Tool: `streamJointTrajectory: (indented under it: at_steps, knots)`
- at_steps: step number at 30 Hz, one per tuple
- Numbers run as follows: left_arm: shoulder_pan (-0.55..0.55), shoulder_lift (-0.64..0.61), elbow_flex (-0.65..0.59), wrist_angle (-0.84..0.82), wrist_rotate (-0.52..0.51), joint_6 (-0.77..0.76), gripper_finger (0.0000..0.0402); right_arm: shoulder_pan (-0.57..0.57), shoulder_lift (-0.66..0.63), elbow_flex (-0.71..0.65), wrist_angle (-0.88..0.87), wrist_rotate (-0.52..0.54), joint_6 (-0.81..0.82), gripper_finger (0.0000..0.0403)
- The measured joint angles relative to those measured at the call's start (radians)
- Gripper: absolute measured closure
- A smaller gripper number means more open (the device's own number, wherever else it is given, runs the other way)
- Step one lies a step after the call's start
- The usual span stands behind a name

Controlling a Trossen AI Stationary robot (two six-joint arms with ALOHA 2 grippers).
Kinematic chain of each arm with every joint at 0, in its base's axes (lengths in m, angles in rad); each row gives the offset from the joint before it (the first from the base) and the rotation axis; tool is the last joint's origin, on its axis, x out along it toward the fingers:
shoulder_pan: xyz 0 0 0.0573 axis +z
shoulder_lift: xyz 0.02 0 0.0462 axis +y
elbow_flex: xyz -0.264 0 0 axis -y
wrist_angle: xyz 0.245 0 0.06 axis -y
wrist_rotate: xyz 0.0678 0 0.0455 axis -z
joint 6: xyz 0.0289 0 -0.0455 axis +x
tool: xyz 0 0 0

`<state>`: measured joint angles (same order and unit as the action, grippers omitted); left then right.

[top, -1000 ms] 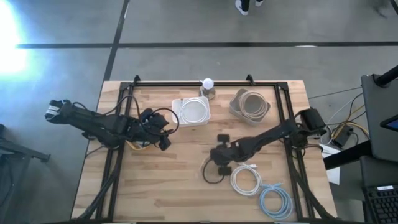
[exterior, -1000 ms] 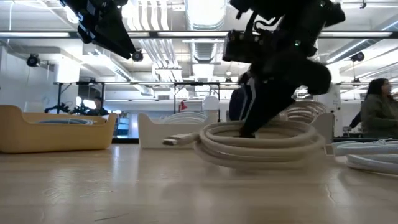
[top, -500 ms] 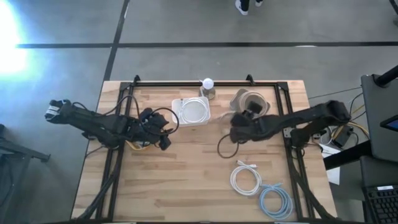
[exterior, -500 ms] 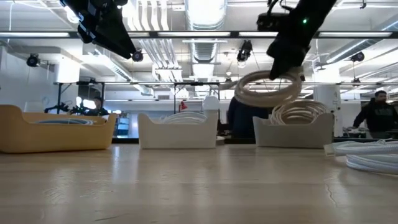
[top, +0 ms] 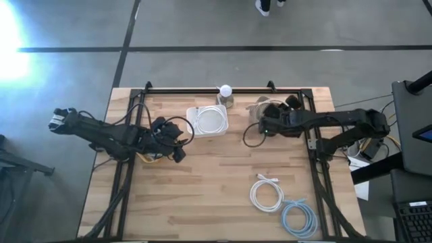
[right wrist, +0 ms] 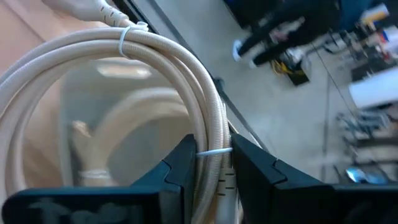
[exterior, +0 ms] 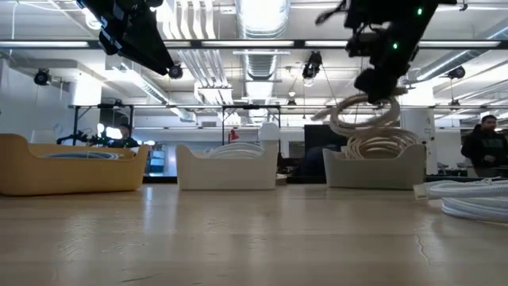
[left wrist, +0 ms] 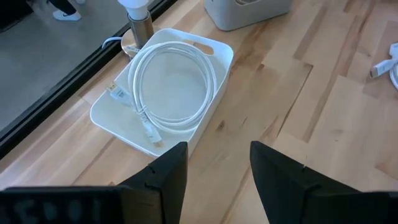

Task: Sort HDMI cables
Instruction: Put the brown hdmi cable into the gray bin, then put the white hdmi cable into the white bin

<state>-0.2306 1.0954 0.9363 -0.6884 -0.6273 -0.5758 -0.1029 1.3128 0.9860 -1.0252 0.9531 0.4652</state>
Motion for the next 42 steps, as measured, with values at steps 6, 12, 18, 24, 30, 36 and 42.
streamJointTrajectory:
  at_steps: [6, 12, 18, 24, 30, 36, 42]
  knots:
    - [0.0, 0.0, 0.0, 0.0, -0.002, 0.0, 0.0223, -0.1, 0.006, -0.081, 0.004, 0.093, 0.04, 0.0314]
    - [0.0, 0.0, 0.0, 0.0, -0.009, 0.0, 0.0223, -0.156, 0.022, -0.146, 0.056, 0.097, 0.056, 0.0308]
    - [0.0, 0.0, 0.0, 0.0, -0.043, 0.0, 0.0223, -0.157, 0.028, -0.203, 0.126, 0.09, 0.052, 0.0311]
    - [0.0, 0.0, 0.0, 0.0, -0.046, 0.0, 0.0223, -0.16, 0.028, -0.207, 0.127, 0.071, 0.052, 0.0293]
    - [0.0, 0.0, 0.0, 0.0, -0.047, 0.0, 0.0223, -0.16, 0.028, -0.207, 0.125, 0.056, 0.048, 0.0263]
    - [0.0, 0.0, 0.0, 0.0, -0.047, 0.0, 0.0223, -0.159, 0.023, -0.19, 0.113, 0.056, 0.048, 0.0232]
    - [0.0, 0.0, 0.0, 0.0, -0.047, 0.0, 0.0223, -0.158, 0.022, -0.112, 0.073, 0.004, 0.005, 0.0217]
